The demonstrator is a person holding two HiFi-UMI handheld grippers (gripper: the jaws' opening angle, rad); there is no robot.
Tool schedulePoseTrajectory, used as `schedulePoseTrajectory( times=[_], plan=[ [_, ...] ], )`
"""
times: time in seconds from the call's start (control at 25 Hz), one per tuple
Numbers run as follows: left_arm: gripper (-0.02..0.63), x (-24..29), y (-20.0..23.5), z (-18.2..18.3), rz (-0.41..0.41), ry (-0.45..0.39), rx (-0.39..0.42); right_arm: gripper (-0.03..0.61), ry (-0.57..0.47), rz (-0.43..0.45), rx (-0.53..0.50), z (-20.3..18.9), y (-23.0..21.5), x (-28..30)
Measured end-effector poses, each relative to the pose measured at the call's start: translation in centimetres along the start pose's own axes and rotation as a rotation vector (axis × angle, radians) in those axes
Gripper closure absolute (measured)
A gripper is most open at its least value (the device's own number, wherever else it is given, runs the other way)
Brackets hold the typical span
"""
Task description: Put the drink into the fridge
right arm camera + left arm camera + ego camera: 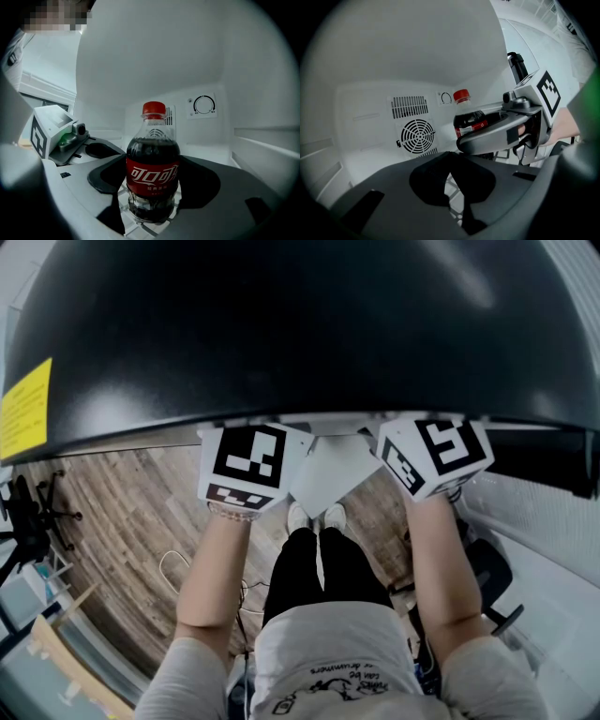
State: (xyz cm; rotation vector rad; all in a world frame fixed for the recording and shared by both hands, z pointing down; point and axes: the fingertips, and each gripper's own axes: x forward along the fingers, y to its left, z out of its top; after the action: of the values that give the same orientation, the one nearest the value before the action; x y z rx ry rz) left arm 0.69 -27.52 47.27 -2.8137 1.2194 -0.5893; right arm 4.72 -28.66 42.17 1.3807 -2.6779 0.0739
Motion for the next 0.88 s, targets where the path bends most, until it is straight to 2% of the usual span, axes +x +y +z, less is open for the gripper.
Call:
schedulePoseTrajectory(
  times=[0.28, 0.88],
  plan=[
    [0.612, 0.0, -0.3, 3.1, -0.012, -0.056, 0.046, 0.250, -0.004, -0.006, 0.019, 0.0, -0.2, -0.4],
    [0.611, -0.2, -0.5, 3.1, -0.014, -0.056, 0.051, 0.255, -0.009, -0.023, 0.040, 0.0, -0.6, -0.7]
  ],
)
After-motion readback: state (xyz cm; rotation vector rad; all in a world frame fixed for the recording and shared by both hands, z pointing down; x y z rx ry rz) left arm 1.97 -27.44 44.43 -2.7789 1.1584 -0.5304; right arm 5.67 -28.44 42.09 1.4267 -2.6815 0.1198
